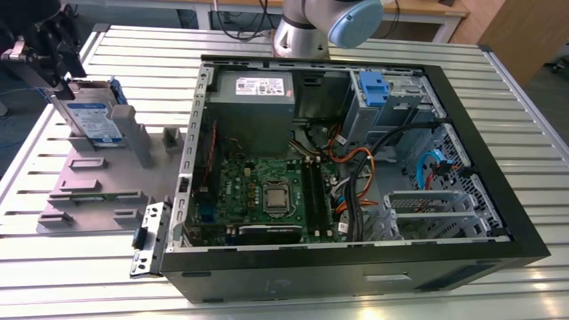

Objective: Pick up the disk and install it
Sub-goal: 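Pick up the disk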

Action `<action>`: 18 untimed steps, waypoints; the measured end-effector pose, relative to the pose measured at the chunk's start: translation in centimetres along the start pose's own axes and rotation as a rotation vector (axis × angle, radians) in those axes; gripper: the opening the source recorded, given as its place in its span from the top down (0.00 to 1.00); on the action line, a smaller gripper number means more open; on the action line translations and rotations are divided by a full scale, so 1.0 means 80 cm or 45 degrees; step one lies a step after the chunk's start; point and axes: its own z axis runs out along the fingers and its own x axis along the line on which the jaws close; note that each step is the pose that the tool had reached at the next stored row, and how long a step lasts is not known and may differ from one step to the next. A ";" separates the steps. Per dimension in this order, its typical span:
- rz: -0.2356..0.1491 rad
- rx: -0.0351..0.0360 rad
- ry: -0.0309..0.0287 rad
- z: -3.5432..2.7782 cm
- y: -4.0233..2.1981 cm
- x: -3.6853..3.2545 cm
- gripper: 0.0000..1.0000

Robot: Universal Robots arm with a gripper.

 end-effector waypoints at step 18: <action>0.000 0.0001 0.0000 0.0179 0.0148 -0.0023 0.41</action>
